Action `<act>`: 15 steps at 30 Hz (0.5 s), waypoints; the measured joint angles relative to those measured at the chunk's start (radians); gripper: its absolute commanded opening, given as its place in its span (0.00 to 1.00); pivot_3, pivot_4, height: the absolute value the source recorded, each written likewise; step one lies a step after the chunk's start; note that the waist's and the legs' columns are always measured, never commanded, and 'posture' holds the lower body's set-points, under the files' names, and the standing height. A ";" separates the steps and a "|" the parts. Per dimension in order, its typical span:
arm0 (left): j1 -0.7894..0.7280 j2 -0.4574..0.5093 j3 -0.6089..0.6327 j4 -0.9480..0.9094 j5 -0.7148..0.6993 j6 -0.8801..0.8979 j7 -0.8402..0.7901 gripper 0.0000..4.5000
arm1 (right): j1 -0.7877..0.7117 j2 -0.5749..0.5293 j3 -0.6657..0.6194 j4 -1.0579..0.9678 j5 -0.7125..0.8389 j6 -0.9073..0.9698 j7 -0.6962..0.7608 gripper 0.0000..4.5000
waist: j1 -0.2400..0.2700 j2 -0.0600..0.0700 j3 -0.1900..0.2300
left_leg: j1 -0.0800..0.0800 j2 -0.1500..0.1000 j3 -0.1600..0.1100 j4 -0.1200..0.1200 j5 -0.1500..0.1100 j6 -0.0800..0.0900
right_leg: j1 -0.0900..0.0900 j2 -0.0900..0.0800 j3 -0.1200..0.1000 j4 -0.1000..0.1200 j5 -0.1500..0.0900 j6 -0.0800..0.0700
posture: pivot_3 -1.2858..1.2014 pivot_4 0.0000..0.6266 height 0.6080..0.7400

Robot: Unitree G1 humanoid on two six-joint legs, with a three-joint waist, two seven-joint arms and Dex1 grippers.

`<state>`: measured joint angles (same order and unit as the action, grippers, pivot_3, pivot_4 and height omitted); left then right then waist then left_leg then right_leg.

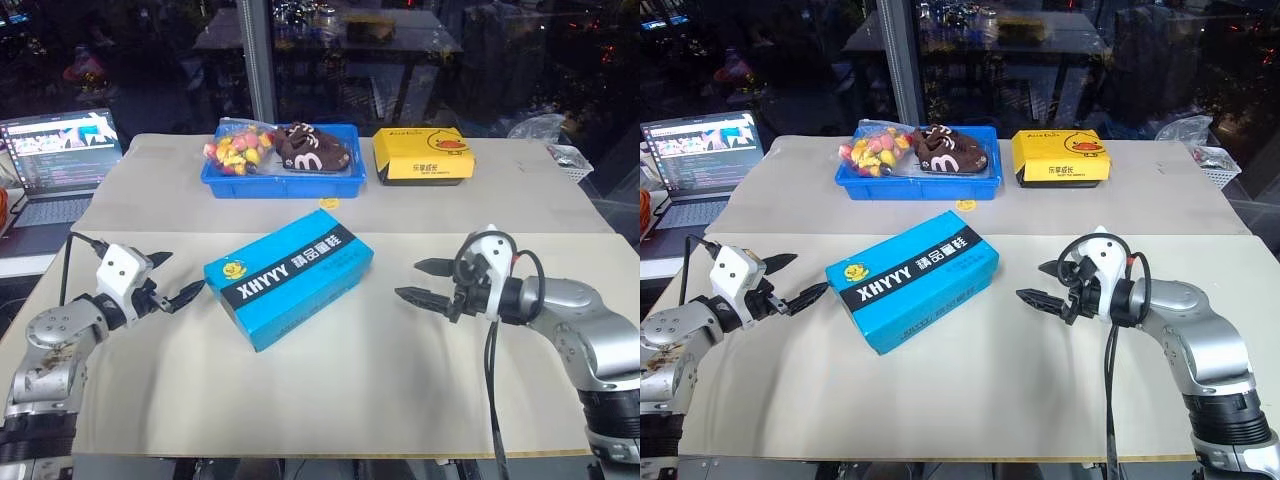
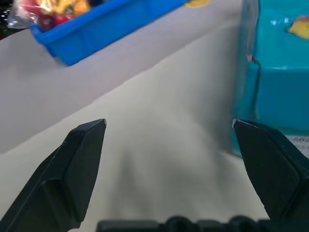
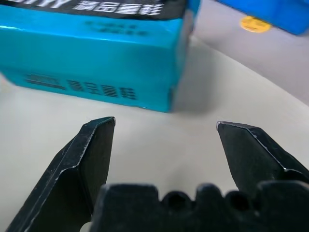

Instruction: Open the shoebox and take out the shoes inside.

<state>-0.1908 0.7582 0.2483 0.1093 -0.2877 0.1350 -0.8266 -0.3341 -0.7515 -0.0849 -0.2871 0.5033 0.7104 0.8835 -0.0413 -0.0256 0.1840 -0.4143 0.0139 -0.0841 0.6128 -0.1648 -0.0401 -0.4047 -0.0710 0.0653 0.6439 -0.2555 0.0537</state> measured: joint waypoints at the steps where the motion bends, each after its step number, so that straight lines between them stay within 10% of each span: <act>1: -0.002 0.009 -0.016 0.020 0.019 -0.012 -0.009 0.74 | 0.006 0.000 0.001 -0.012 0.011 0.015 -0.002 0.74 | 0.000 0.000 0.000 | 0.000 0.000 0.000 0.000 0.000 0.000 | 0.000 0.000 0.000 0.000 0.000 0.000 | 0.52 0.24 1.00; 10: -0.173 -0.012 -0.161 0.250 0.173 -0.202 -0.020 0.00 | 0.036 0.095 0.087 -0.041 0.006 0.049 -0.069 0.04 | 0.005 0.000 0.000 | 0.000 0.001 0.000 0.003 0.000 0.000 | 0.000 0.001 0.000 0.002 0.000 0.001 | 0.52 0.24 1.00; 15: -0.284 -0.040 -0.201 0.357 0.202 -0.275 -0.027 0.00 | -0.002 0.158 0.171 0.025 -0.055 0.007 -0.084 0.01 | 0.000 0.000 0.000 | 0.000 0.001 0.000 0.003 0.000 0.000 | 0.000 0.002 0.001 0.002 0.001 0.001 | 0.52 0.24 1.00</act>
<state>-0.4745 0.7185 0.0477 0.4659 -0.0859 -0.1397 -0.8531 -0.3361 -0.5940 0.0859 -0.2624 0.4481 0.7175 0.7999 -0.0416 -0.0260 0.1839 -0.4147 0.0147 -0.0840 0.6162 -0.1647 -0.0400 -0.4051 -0.0692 0.0658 0.6463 -0.2546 0.0551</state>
